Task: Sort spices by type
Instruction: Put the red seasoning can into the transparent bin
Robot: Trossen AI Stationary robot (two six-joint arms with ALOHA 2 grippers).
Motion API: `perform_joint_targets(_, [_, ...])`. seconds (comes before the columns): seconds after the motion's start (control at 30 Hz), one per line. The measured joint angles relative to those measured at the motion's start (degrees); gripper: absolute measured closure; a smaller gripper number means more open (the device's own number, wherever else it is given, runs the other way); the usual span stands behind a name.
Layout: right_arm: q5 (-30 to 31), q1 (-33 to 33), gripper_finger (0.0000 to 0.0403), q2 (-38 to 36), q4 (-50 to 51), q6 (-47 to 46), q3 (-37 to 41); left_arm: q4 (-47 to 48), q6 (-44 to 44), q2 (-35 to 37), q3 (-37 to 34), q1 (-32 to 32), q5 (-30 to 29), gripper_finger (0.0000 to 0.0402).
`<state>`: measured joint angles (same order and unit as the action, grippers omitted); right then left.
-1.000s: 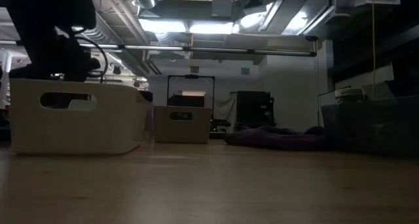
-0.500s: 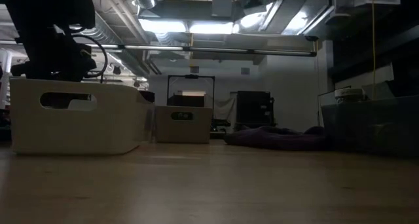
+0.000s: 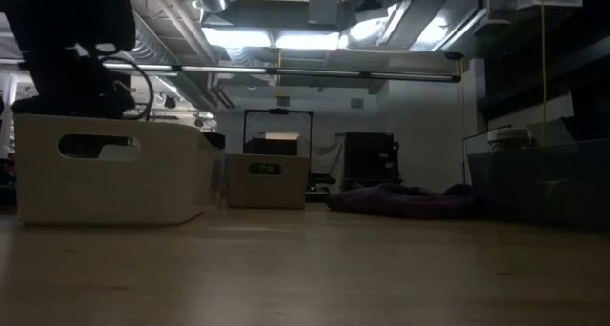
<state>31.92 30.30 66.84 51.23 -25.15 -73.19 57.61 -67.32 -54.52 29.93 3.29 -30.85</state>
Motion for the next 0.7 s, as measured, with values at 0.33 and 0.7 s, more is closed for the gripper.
perform_joint_targets(0.33, [0.0,0.0,0.0116,0.0,0.0,0.0,0.0,0.0,-0.3,0.1,-0.1,-1.5,2.8,0.0162])
perform_joint_targets(0.7, [0.0,0.0,0.0116,0.0,0.0,0.0,0.0,0.5,1.8,0.1,2.5,-1.6,4.3,0.0162])
